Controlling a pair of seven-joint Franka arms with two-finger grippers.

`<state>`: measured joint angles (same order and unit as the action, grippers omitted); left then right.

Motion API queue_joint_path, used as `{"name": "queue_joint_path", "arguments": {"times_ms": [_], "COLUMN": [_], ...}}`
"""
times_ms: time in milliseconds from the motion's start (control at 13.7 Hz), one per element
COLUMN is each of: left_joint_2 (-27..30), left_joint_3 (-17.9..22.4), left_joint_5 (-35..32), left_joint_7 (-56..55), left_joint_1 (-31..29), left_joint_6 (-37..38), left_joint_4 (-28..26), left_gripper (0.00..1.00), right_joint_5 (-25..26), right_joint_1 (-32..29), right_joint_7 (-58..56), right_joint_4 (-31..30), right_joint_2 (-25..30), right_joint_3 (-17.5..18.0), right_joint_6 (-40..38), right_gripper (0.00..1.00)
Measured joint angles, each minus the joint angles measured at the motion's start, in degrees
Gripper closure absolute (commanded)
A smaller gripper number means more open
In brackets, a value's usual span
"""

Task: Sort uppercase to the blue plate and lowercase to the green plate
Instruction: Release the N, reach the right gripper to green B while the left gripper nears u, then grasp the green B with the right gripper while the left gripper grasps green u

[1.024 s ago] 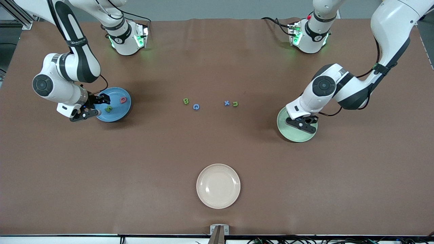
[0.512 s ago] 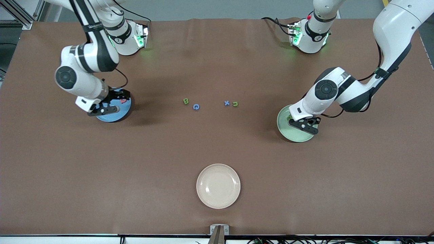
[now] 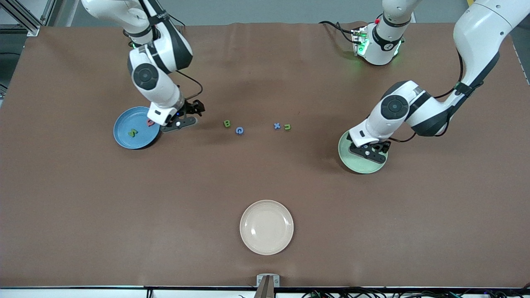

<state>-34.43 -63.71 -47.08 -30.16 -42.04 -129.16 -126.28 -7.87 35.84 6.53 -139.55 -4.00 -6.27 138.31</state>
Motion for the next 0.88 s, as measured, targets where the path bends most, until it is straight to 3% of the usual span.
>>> {"name": "queue_joint_path", "arguments": {"times_ms": [366,585,878], "left_joint_2": [-0.22,-0.42,-1.66], "left_joint_3": [-0.41,-0.08,7.13], "left_joint_5": [0.83,5.05,6.19], "left_joint_7": [-24.08,-33.44,-45.43], "left_joint_1": [11.72,18.32,30.39], "left_joint_6": [-0.03,-0.03,-0.58], "left_joint_4": [2.58,4.99,8.21], "left_gripper": [0.01,0.01,0.01], "right_joint_5": [-0.05,-0.11,-0.13], "right_joint_1": [2.22,4.96,8.64], "right_joint_7": [0.16,5.01,11.94], "right_joint_4": [2.38,3.86,5.30], "right_joint_2": [-8.88,-11.66,-12.97], "right_joint_3": [-0.05,-0.05,-0.04], "right_joint_6": [10.20,11.69,11.68], "right_gripper": [0.01,0.02,0.02]}}
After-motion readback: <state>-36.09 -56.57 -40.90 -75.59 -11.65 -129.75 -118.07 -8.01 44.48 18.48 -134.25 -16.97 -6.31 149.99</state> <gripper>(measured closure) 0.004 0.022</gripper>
